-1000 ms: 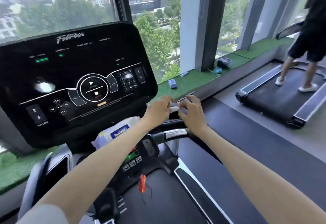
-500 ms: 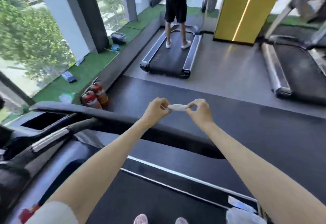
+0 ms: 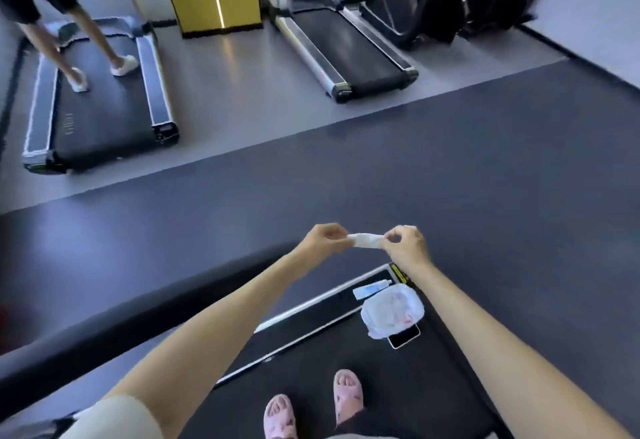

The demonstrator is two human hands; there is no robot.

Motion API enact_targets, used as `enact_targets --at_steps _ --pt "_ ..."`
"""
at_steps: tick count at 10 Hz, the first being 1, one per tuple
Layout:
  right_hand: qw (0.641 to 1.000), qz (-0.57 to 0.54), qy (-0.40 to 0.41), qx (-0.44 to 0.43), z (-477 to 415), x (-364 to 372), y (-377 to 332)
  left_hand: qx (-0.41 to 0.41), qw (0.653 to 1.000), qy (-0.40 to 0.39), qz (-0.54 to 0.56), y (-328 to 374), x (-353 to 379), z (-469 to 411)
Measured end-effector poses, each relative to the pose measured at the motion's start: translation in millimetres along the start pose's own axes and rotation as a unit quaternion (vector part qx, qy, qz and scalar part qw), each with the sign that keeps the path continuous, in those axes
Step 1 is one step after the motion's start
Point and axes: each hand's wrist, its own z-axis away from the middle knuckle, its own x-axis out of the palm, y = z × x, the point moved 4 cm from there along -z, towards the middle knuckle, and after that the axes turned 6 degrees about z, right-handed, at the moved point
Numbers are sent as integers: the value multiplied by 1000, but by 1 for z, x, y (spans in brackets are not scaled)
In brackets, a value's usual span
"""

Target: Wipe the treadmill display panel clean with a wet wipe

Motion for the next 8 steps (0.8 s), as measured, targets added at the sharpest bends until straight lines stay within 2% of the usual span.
enact_targets --at_steps 2,3,6,7,8 --pt "980 -90 -46 168 5 -22 106 -62 994 -84 -34 -27 98 -35" --pt "968 -111 -80 210 -5 -28 153 -115 987 -107 -40 -46 142 -55" --pt "943 -106 -166 270 -82 -37 258 -249 968 -33 -13 -86 246 -129" --pt "923 -96 -230 293 -107 -28 280 -277 960 -28 -18 -99 269 -152" --pt "903 11 -286 320 -115 -26 302 -281 958 -18 -50 -120 280 -171"
